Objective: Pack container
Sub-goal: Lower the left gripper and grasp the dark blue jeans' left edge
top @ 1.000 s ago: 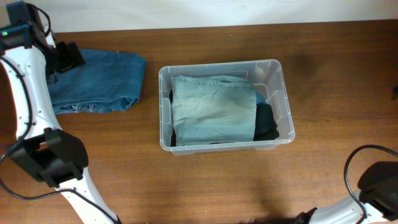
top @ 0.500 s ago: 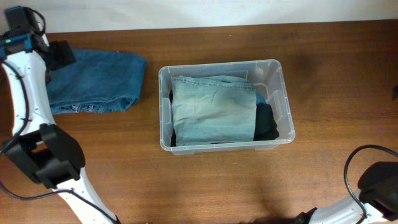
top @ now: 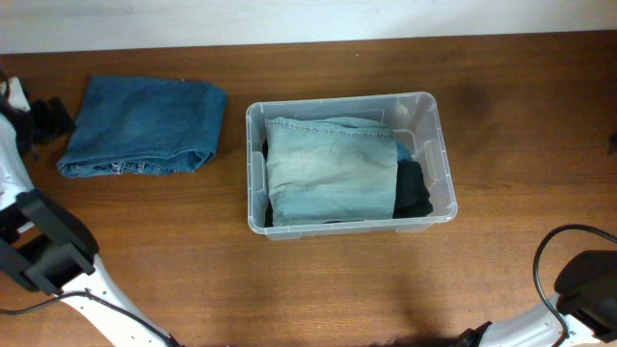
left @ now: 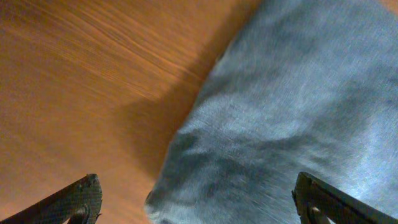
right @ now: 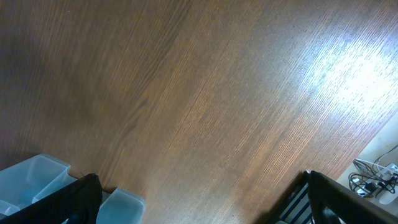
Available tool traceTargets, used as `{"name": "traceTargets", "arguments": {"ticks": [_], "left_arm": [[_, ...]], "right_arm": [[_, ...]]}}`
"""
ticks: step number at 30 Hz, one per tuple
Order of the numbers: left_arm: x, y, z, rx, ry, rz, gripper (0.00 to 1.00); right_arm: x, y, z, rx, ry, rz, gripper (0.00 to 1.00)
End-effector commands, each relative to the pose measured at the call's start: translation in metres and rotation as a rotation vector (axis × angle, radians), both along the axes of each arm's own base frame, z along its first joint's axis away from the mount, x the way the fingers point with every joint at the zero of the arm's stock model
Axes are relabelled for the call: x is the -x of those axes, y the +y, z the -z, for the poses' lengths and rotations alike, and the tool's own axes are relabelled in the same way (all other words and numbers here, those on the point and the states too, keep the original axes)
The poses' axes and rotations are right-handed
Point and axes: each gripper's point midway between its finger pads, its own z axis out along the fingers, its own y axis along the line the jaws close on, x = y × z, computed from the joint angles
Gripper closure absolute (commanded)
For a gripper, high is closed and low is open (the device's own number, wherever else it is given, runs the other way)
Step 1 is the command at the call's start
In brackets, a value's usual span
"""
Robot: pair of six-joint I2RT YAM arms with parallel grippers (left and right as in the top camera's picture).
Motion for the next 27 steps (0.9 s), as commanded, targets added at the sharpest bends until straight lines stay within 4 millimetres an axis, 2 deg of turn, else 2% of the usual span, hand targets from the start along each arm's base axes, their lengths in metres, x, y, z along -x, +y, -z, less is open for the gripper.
{"name": "traceTargets", "arguments": {"ticks": [1, 8, 12, 20, 27], "left_arm": [[-0.010, -0.017, 0.019, 0.128, -0.052, 0.092, 0.01], [-0.010, -0.024, 0.052, 0.179, -0.012, 0.108, 0.02], [-0.010, -0.028, 0.065, 0.214, -0.003, 0.114, 0.02], [-0.001, -0.035, 0.071, 0.246, 0.039, 0.108, 0.01], [0.019, -0.052, 0.077, 0.314, 0.128, 0.105, 0.02]], "right_arm": [[0.004, 0.002, -0.007, 0.013, -0.010, 0.000, 0.02], [0.004, 0.002, -0.007, 0.013, -0.010, 0.000, 0.02], [0.004, 0.002, -0.007, 0.013, -0.010, 0.000, 0.02], [0.004, 0.002, -0.007, 0.013, -0.010, 0.000, 0.02], [0.004, 0.002, -0.007, 0.013, -0.010, 0.000, 0.02]]}}
